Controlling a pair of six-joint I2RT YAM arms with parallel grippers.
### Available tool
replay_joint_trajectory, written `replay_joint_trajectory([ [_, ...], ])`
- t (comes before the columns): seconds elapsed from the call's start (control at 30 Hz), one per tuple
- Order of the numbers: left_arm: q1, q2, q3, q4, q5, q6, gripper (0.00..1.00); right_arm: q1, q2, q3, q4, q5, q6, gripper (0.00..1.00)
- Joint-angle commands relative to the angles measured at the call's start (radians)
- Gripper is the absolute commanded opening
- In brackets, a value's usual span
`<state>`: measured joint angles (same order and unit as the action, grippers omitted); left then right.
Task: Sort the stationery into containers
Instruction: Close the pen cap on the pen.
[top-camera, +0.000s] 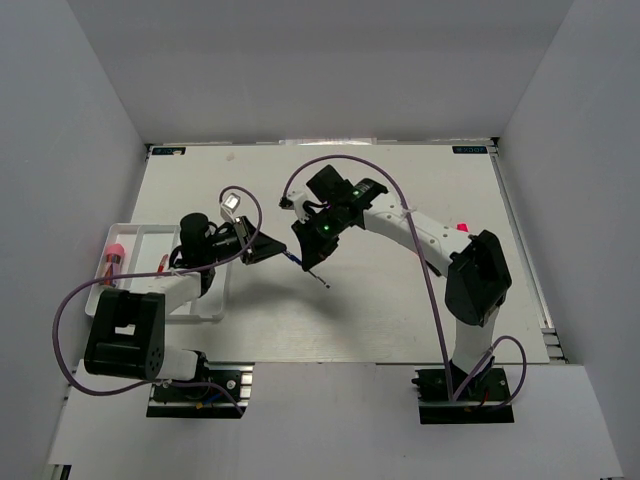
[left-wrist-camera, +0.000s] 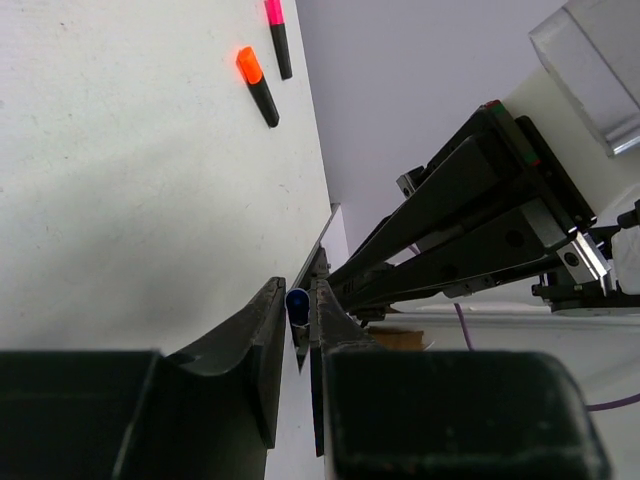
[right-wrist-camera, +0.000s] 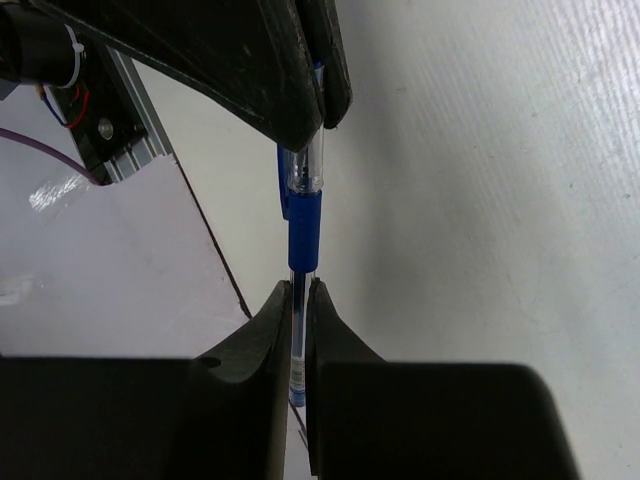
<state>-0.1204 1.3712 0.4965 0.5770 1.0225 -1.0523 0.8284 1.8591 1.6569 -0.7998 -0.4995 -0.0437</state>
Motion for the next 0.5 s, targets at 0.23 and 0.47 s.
replay_joint_trajectory([
  [0.23,-0.082,0.026,-0.029,-0.019,0.050,-0.002,0.00,0.002,0.026,0.122,0.154,-0.045,0.019,0.00],
  [0.47,-0.104,0.025,-0.041,-0.057,0.045,0.026,0.00,-0.015,0.040,0.176,0.145,-0.031,0.016,0.00],
])
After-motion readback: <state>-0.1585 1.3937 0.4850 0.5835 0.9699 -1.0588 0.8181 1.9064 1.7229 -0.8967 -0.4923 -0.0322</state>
